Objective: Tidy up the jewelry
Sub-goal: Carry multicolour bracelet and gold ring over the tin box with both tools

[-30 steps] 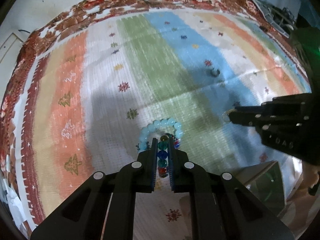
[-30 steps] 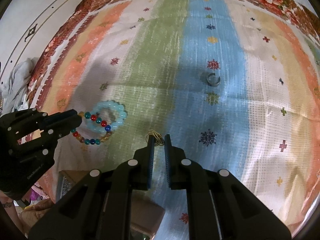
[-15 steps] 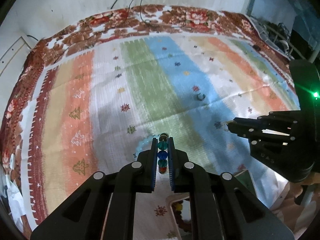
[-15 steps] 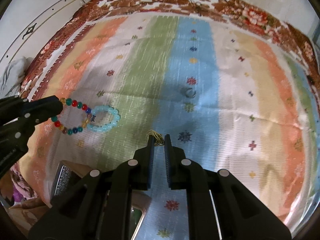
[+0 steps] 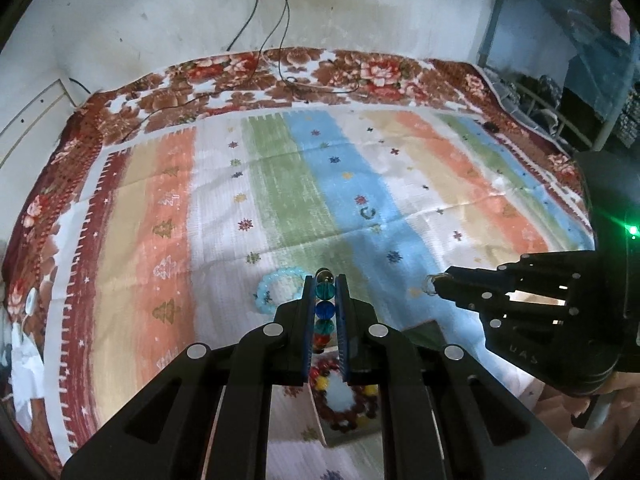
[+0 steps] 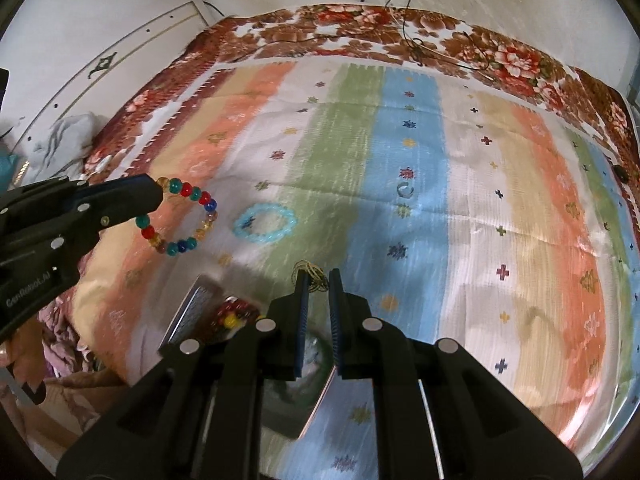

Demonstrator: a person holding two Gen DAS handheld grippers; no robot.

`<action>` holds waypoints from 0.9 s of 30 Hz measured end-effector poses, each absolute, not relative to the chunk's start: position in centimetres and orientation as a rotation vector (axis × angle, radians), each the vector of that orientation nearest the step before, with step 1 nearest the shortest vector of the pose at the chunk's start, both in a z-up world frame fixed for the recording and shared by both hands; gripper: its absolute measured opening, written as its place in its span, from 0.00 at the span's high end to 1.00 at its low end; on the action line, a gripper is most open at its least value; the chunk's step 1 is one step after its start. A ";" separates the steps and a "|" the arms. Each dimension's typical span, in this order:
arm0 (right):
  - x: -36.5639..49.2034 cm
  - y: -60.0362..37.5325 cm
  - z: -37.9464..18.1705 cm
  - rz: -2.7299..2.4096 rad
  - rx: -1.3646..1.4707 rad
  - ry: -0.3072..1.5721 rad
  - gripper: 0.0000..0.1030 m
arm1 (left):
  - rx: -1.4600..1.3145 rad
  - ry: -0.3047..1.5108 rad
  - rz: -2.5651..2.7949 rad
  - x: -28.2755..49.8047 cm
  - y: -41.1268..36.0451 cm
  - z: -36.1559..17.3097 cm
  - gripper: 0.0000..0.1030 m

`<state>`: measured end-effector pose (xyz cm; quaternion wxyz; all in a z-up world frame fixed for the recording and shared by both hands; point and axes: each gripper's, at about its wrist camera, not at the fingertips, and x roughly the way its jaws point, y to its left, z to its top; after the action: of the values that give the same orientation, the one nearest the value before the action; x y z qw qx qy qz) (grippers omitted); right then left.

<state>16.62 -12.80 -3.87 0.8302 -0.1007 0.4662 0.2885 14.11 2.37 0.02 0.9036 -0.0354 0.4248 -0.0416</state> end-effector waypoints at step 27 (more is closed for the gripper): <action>11.5 -15.1 -3.8 0.666 -0.170 0.998 0.89 | -0.074 0.878 -0.138 8.3 -0.8 -0.8 0.91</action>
<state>11.51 -15.11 -3.81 0.8220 -0.0799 0.4691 0.3128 8.33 -0.78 -0.82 0.9023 -0.0360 0.4245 -0.0665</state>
